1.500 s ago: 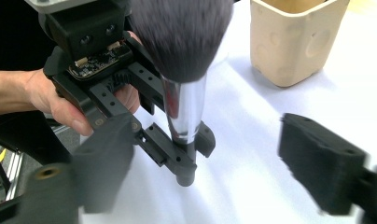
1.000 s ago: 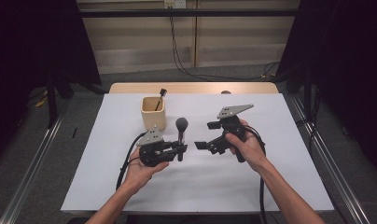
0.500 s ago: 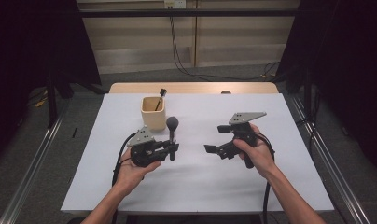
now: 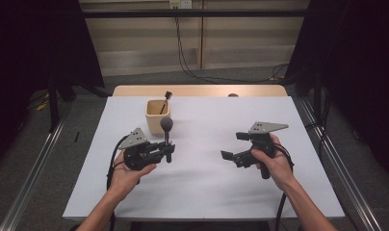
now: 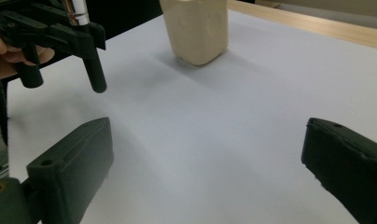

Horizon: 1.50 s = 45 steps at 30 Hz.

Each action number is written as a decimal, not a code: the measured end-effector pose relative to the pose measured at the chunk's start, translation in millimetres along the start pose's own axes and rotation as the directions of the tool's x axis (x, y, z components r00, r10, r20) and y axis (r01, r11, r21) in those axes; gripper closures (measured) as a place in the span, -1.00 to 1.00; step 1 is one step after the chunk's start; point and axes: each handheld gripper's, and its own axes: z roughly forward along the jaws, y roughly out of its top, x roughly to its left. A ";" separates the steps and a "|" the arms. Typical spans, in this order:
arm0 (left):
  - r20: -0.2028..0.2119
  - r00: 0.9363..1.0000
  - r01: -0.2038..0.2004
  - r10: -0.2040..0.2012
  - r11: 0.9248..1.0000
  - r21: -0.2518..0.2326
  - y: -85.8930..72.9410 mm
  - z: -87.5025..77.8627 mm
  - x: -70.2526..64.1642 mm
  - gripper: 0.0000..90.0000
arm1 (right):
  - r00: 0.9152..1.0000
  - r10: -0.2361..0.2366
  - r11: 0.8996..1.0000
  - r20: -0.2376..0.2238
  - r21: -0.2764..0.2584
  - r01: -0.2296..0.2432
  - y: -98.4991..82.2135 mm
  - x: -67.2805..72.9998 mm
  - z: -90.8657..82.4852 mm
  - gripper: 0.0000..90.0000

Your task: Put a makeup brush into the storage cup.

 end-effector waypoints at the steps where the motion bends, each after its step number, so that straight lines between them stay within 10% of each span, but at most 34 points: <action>1: -0.007 1.000 0.002 -0.002 1.000 0.001 0.7 -1.2 0.8 0.66 | 1.000 0.005 1.000 0.012 -0.004 -0.005 -1.1 -0.6 -1.6 -0.97; 22: -0.074 0.997 0.006 -0.008 1.000 -0.029 21.0 -22.5 24.3 0.66 | 0.989 0.040 0.996 0.142 -0.084 -0.028 -38.5 -6.4 -27.7 -0.96; 45: -0.158 0.987 -0.006 -0.004 0.998 -0.059 54.1 -34.6 54.0 0.66 | 0.942 0.073 0.981 0.327 -0.194 -0.008 -79.1 -10.9 -63.9 -0.98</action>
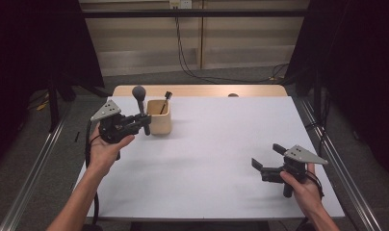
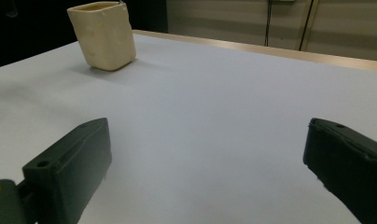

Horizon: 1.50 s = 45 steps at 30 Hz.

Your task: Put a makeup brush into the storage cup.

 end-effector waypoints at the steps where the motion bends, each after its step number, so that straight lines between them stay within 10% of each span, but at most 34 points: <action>1: 0.001 1.000 0.002 -0.002 1.000 -0.008 0.6 0.9 0.2 0.66 | 1.000 0.007 1.000 0.005 0.000 -0.007 -1.6 -1.6 -1.8 -0.99; 45: -0.124 0.992 0.015 -0.023 0.997 -0.070 20.5 57.0 38.3 0.66 | 0.999 0.031 0.998 0.012 -0.053 -0.031 -13.3 -4.2 -13.4 -1.00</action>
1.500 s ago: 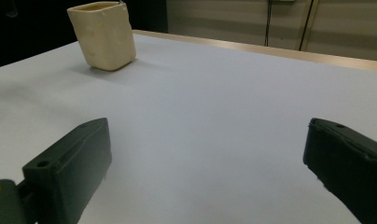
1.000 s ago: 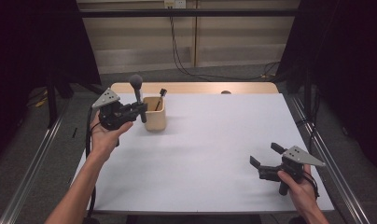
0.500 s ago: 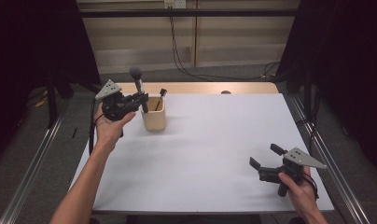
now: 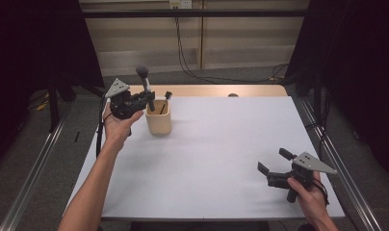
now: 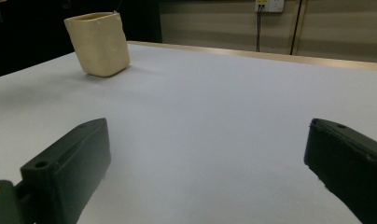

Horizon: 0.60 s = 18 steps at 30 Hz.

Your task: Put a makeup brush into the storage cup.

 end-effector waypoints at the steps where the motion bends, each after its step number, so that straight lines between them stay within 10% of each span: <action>1: -0.004 1.000 -0.002 0.002 1.000 0.003 -0.9 1.9 -0.1 0.66 | 1.000 -0.003 1.000 0.000 0.000 0.003 0.3 -0.1 0.2 -1.00; 18: -0.004 1.000 0.000 0.000 1.000 0.029 -12.9 15.3 3.9 0.66 | 1.000 0.000 1.000 -0.009 -0.001 0.000 0.4 0.4 0.7 -1.00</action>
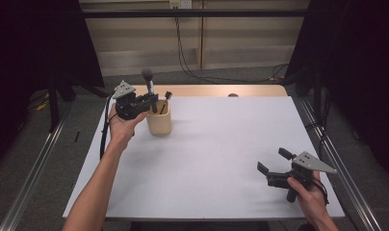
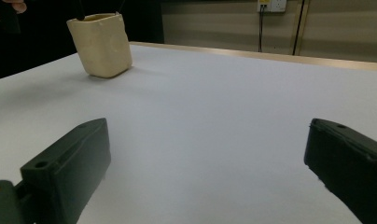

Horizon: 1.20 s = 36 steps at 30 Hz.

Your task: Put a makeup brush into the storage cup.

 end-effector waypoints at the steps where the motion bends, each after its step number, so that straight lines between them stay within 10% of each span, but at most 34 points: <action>1: 0.000 1.000 -0.004 0.004 1.000 0.003 -0.5 0.2 0.5 0.66 | 1.000 0.002 1.000 -0.002 0.000 -0.002 -0.1 0.1 -0.1 -1.00; 36: -0.015 1.000 -0.019 0.020 0.997 0.081 -27.9 12.1 -0.1 0.66 | 1.000 -0.001 1.000 0.000 0.010 0.001 -0.7 -0.5 -0.7 -1.00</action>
